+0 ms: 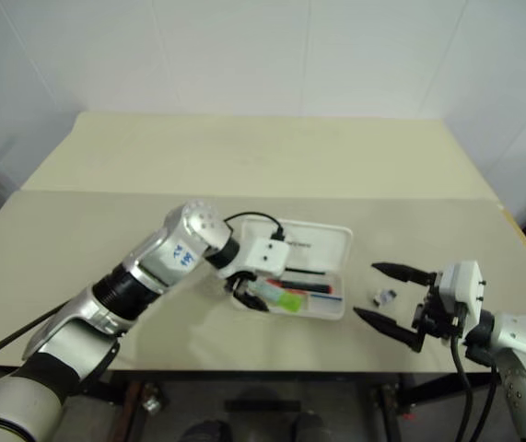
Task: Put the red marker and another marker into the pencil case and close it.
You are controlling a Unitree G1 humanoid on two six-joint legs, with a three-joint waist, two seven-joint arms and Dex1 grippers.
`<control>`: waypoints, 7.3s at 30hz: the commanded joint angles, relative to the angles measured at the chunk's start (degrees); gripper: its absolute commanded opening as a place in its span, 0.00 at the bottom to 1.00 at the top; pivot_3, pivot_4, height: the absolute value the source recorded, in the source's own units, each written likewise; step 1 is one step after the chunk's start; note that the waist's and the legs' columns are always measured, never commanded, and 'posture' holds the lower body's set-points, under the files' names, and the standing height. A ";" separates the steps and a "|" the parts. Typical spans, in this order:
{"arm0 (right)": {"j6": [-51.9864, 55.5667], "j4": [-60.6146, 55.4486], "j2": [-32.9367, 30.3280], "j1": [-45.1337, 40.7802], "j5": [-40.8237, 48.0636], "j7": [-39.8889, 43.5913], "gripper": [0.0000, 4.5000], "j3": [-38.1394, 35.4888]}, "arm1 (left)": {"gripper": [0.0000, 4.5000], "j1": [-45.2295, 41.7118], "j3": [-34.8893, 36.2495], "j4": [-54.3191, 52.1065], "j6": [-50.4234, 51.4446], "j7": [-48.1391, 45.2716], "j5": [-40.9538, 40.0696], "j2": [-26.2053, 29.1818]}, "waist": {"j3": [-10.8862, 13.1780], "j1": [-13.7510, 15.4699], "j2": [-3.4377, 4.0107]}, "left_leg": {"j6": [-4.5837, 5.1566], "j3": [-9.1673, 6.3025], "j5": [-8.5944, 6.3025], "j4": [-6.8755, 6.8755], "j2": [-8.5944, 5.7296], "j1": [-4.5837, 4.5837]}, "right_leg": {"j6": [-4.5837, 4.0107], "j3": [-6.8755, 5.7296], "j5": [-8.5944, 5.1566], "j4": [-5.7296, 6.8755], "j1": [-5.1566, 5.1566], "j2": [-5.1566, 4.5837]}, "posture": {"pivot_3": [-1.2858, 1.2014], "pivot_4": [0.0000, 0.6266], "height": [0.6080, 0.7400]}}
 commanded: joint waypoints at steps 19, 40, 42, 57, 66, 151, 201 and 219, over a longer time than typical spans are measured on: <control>-1.15 -0.98 1.91 -0.26 -0.81 -1.74 1.00 -0.71 | 1.00 0.47 3.71 -1.64 1.52 4.03 -3.02 -0.77 | 0.00 -0.01 0.00 | 0.00 -0.01 0.00 0.00 0.00 0.00 | 0.00 0.00 0.00 0.00 0.00 0.00 | 0.52 0.24 1.00; -1.94 -1.73 17.71 6.31 -20.54 -33.82 1.00 2.40 | 1.00 16.42 21.10 -0.27 -22.63 5.28 -21.00 -1.49 | -0.02 -0.17 0.04 | -0.04 0.06 0.02 -0.06 0.01 0.04 | -0.07 -0.01 -0.03 0.08 -0.04 -0.03 | 0.52 0.24 1.00; -0.87 -1.61 18.77 6.32 -22.12 -36.67 1.00 2.88 | 1.00 17.62 22.53 0.17 -24.07 3.86 -23.28 -1.25 | -0.03 -0.17 0.05 | -0.04 0.05 0.02 -0.05 0.01 0.04 | -0.07 -0.02 -0.03 0.08 -0.04 -0.03 | 0.52 0.24 1.00; 8.43 -1.11 26.30 3.27 -31.91 -54.38 1.00 6.85 | 1.00 21.34 30.59 1.05 -27.51 -7.50 -37.49 1.40 | -0.07 -0.37 0.05 | -0.04 0.04 0.02 -0.07 0.01 0.05 | -0.09 -0.06 -0.04 0.06 -0.03 -0.05 | 0.52 0.24 1.00; 13.02 -4.29 25.53 5.92 -33.70 -58.01 1.00 5.17 | 1.00 21.22 32.42 -0.31 -24.83 -10.01 -41.67 3.89 | -0.12 0.01 -0.04 | 0.10 0.03 0.08 -0.07 0.00 0.04 | -0.73 -0.09 -0.07 -0.44 0.20 -0.13 | 0.52 0.24 1.00; 8.77 9.68 -3.39 -23.13 -21.38 2.25 0.53 24.20 | 1.00 29.34 33.42 5.14 -29.78 -12.08 -45.62 9.89 | -0.37 -1.42 -0.24 | 0.13 0.19 0.09 -0.87 0.11 -0.07 | -0.19 -0.28 0.45 -1.26 -0.01 -0.17 | 0.52 0.24 1.00; 6.78 6.96 -4.87 -18.93 -14.62 -0.85 0.99 9.93 | 1.00 10.94 38.07 28.99 -40.96 -12.59 -41.30 5.00 | -0.36 -1.09 -0.22 | 0.09 0.19 0.11 -0.82 0.09 -0.08 | -0.15 -0.29 0.47 -1.21 -0.01 -0.13 | 0.52 0.24 1.00; 8.17 1.91 -3.82 -14.84 -2.59 1.15 1.00 0.42 | 0.49 -7.22 39.20 62.01 -44.99 -13.54 -30.90 1.86 | -0.35 -0.19 -0.21 | 0.09 0.22 0.11 -0.83 0.10 -0.18 | -0.08 -0.27 0.50 -1.26 -0.12 -0.07 | 0.52 0.24 1.00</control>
